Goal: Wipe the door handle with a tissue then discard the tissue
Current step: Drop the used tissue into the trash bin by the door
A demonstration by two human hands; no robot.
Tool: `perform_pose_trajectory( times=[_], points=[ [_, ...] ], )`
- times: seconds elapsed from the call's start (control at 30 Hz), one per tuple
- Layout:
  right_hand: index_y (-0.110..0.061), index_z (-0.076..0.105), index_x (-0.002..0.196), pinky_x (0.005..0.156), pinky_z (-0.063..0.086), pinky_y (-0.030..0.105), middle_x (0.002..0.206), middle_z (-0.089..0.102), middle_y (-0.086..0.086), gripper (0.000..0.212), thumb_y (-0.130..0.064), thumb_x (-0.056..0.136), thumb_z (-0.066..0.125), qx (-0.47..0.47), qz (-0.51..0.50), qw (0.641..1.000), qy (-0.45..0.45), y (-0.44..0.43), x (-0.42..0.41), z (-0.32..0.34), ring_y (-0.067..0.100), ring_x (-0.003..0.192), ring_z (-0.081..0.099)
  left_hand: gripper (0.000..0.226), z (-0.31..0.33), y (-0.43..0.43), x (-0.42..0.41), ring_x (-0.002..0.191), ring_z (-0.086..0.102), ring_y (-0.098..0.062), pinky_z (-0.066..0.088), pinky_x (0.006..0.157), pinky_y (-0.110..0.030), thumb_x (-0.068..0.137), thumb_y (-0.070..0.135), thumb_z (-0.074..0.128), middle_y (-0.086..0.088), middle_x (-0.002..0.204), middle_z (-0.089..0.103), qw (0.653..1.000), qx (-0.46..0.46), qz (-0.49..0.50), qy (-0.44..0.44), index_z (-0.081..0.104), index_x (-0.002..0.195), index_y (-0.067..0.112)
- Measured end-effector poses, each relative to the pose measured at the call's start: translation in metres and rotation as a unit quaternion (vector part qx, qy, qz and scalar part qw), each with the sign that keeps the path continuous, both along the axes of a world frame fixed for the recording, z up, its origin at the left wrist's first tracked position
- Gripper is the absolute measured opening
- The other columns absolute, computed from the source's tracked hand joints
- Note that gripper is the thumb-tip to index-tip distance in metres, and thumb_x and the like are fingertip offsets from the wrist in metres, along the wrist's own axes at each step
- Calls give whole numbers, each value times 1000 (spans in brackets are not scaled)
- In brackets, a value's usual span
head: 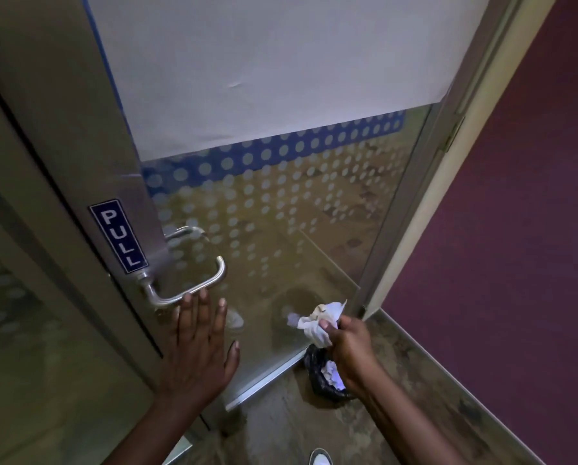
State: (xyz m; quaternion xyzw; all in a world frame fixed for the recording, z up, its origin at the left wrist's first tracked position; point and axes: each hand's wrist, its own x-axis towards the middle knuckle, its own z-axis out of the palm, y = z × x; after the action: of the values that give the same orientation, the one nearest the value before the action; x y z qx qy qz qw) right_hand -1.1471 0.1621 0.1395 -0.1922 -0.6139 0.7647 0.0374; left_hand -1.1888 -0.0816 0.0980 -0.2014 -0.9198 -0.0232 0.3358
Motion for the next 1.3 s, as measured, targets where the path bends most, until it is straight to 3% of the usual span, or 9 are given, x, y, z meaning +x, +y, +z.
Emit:
perform_pose_trajectory(
  times=[0.17,0.33,0.47,0.57,0.73,0.9,1.03,1.2,1.3],
  points=[
    [-20,53,43,49,37,20,38,49,-13,50,4,85,59,147,-102,984,7,52,-11,-12,-2,40,42,76,-14,36,-6,148,4,-41,5,119,-50,83,41,42,-20,160,7,999,-21,-28,-24,24,147,4],
    [-14,37,52,45,23,22,53,30,-2,44,-4,81,69,220,-198,955,-9,121,-38,-49,3,48,25,75,-39,96,-26,148,3,-39,6,120,-49,83,41,43,-19,161,0,996,-25,-53,-66,29,145,2],
    [-4,70,73,63,43,23,69,64,4,10,1,80,66,250,-231,940,-14,173,-58,-76,7,65,53,73,-67,158,-44,144,16,-48,12,120,-53,83,37,49,-31,155,16,992,-44,-72,-94,33,143,-3],
    [-6,75,95,77,49,17,91,71,0,21,4,84,60,282,-227,932,14,204,-76,-99,7,87,64,73,-85,206,-59,139,22,-51,17,116,-53,79,35,54,-36,149,25,987,-44,-83,-133,37,139,-2],
    [6,70,92,78,39,4,97,63,12,32,8,73,44,404,-135,898,110,246,-99,-150,-3,89,55,80,-126,260,-86,142,15,-52,17,116,-55,81,39,65,-35,149,24,978,-35,-93,-182,32,140,-4],
    [10,68,88,87,42,16,103,58,17,42,-23,96,43,422,-48,891,161,275,-114,-217,12,96,53,78,-174,293,-114,143,12,-51,18,115,-56,83,39,61,-34,151,22,967,-34,-81,-239,32,140,-5],
    [10,65,86,81,49,35,101,60,20,42,-23,98,40,449,-19,888,97,286,-135,-284,31,90,59,74,-209,302,-132,142,13,-53,17,116,-57,87,40,50,-36,150,23,964,-43,-70,-255,32,141,-6],
    [1,72,92,83,53,31,99,72,16,17,-5,79,62,587,94,803,38,302,-160,-363,26,93,66,74,-251,305,-144,142,17,-50,16,115,-59,85,40,47,-32,152,22,960,-75,-68,-261,29,144,-1],
    [-7,74,88,78,56,35,99,73,16,43,-8,47,87,630,253,730,-80,306,-164,-389,28,91,70,77,-268,303,-138,141,23,-48,22,111,-64,81,43,48,-29,154,23,946,-103,-49,-303,30,144,3]
  ],
)
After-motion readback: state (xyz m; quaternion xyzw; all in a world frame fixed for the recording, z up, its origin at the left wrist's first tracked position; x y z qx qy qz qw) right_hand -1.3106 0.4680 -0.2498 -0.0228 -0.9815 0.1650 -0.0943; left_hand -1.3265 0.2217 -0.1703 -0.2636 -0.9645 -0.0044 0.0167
